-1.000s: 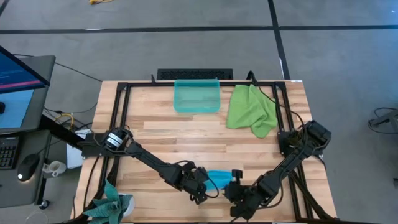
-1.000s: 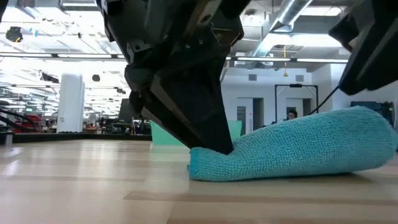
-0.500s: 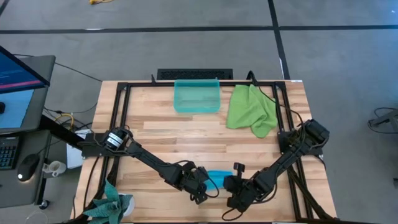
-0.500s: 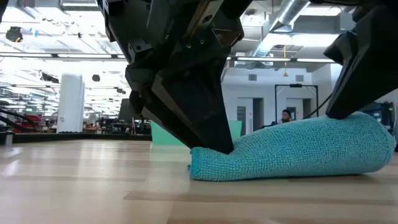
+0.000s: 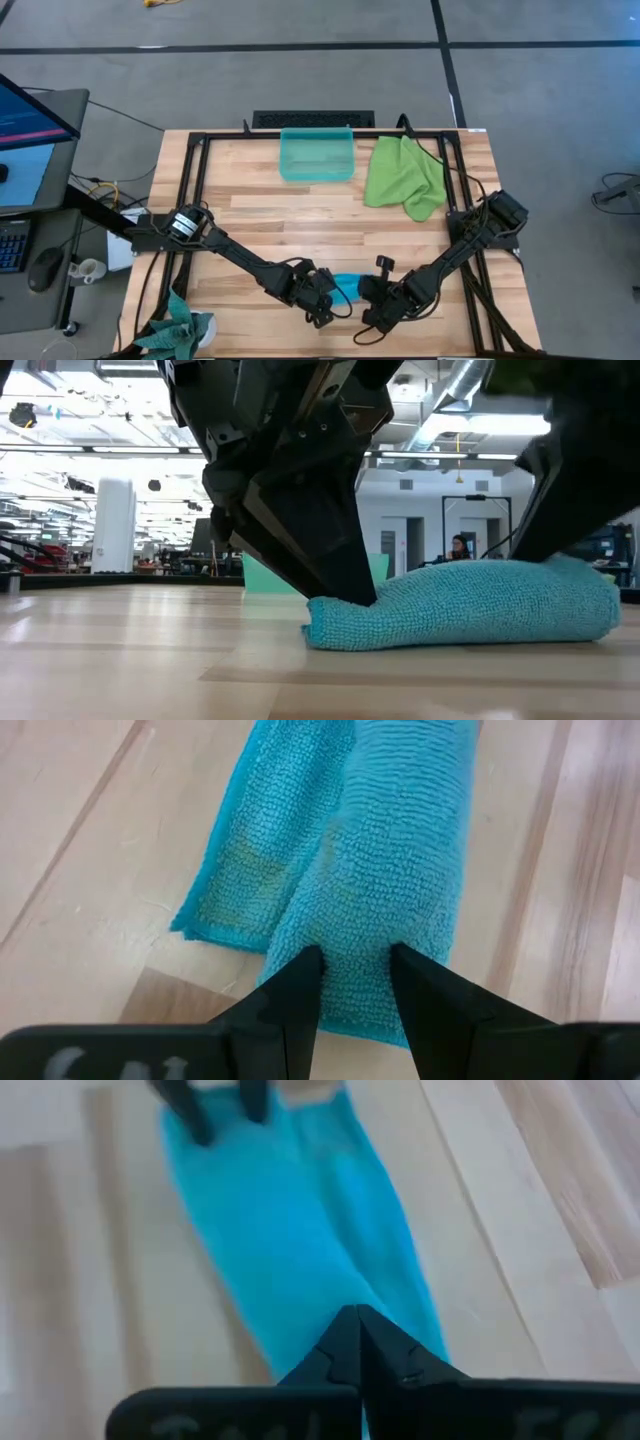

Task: Roll microfiber towels into tight, uniform cylinder then place into a basket
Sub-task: Roll the blue microfiber cloth

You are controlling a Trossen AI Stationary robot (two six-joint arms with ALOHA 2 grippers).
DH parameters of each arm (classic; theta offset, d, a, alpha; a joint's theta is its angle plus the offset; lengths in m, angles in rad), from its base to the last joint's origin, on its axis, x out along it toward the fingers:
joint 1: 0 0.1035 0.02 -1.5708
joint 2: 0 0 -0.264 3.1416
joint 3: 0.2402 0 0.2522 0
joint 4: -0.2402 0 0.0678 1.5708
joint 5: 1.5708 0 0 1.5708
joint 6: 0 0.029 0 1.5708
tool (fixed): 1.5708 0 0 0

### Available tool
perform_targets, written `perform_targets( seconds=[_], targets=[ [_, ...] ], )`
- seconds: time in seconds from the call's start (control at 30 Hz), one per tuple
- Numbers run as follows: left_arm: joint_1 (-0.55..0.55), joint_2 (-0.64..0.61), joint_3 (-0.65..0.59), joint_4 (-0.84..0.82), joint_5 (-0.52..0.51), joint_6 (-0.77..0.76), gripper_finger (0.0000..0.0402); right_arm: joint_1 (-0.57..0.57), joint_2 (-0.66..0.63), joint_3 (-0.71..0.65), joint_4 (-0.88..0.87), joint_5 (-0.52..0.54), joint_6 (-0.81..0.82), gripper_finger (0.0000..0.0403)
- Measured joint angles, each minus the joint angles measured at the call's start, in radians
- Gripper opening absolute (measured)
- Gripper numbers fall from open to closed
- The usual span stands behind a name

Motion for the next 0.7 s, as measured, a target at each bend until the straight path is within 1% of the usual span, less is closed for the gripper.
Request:
perform_targets(
  seconds=[0.17,0.33,0.5,0.7],
  targets=[
    [0.000,0.000,0.000,0.000,-0.002,0.003,0.0121,-0.013,0.000,-0.037,0.008,0.002,0.047,0.0010],
    [0.000,0.000,0.001,0.000,-0.003,0.007,0.0121,-0.031,0.000,-0.077,0.080,-0.003,0.047,0.0007],
    [0.000,0.000,0.001,0.000,-0.021,0.035,0.0121,-0.033,0.000,-0.114,0.135,-0.014,0.050,0.0011],
    [-0.002,0.000,0.001,0.005,-0.037,0.076,0.0121,-0.033,-0.002,-0.144,0.144,-0.014,0.099,0.0007]
  ],
)
